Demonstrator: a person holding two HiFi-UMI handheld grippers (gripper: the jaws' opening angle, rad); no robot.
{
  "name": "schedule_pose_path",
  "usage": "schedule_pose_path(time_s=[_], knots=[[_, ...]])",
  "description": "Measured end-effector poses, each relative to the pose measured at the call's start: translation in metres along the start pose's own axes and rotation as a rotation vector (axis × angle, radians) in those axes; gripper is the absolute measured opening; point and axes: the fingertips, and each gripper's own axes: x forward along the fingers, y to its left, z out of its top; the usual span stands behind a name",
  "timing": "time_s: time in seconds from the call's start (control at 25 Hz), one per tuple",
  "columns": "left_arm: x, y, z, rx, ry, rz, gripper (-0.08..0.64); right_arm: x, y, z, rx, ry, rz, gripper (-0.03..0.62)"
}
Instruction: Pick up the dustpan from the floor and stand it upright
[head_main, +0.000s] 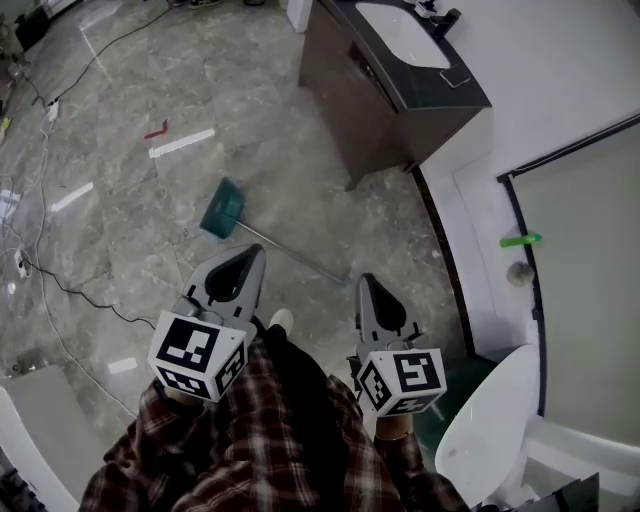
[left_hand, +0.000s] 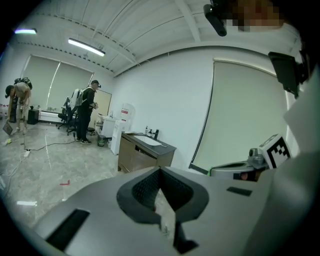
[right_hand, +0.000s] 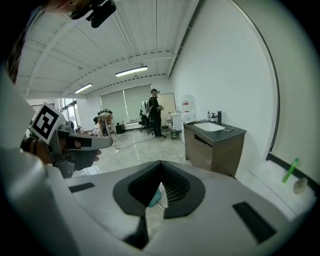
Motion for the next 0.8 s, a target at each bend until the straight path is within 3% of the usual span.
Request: schedule_pose_path(time_s=[0.36,0.8], knots=[[0.056,0.021,0.004,-0.002,0.07,0.0,0.002,0.054,-0.034,-0.005,0.044,0.081,0.01,0.011],[0.145,0.065,0.033,0.069,0.133,-0.15,0.0,0.144,-0.069,0.032,0.113,0.056,-0.115,0.011]])
